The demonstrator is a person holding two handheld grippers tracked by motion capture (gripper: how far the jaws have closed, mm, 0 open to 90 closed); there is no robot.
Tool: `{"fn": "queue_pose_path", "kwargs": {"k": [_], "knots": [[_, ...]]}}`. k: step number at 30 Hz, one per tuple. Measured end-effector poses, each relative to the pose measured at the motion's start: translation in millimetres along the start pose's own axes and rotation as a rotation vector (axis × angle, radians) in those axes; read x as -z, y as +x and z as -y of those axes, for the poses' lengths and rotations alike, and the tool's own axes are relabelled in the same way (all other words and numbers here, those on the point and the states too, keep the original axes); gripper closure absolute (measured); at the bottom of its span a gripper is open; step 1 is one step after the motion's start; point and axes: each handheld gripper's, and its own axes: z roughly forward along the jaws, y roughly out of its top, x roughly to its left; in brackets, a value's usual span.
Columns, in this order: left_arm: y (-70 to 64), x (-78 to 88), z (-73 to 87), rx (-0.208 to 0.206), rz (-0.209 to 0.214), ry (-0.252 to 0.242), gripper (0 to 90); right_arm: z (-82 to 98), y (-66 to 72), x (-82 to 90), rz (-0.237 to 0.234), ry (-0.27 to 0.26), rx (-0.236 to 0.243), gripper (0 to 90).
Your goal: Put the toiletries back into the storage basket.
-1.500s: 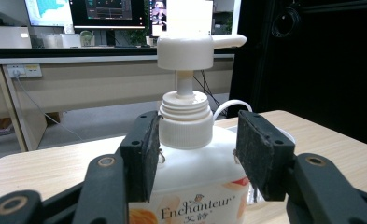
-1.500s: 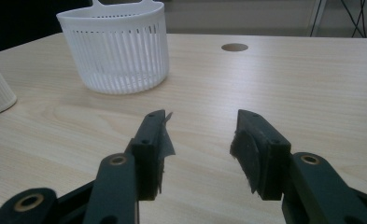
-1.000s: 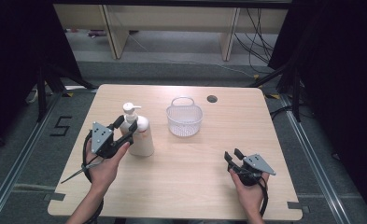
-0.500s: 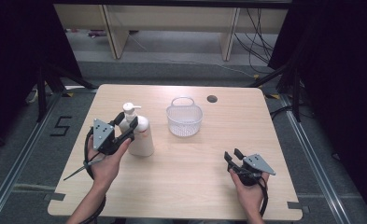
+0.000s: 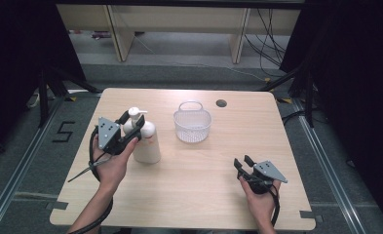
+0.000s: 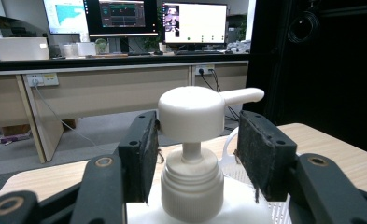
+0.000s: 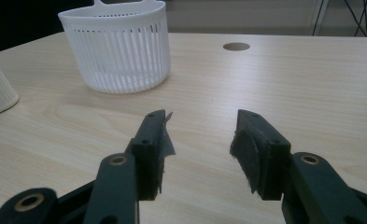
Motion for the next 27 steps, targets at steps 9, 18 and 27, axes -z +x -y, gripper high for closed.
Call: {"fn": "queue_pose_path", "kwargs": {"k": [9, 18, 27], "knots": [[-0.6, -6.2, -2.9, -0.011, -0.018, 0.014, 52.2, -0.1, 0.0, 0.0, -0.011, 0.003, -0.007, 54.3], [-0.2, -6.9, -3.5, -0.011, -0.034, 0.024, 58.2, 0.0, 1.6, 0.5, -0.016, 0.015, -0.037, 54.3], [0.1, -6.7, -3.6, 0.000, -0.031, 0.020, 59.0, -0.2, 1.8, 0.9, -0.013, 0.019, -0.036, 54.3]]}}
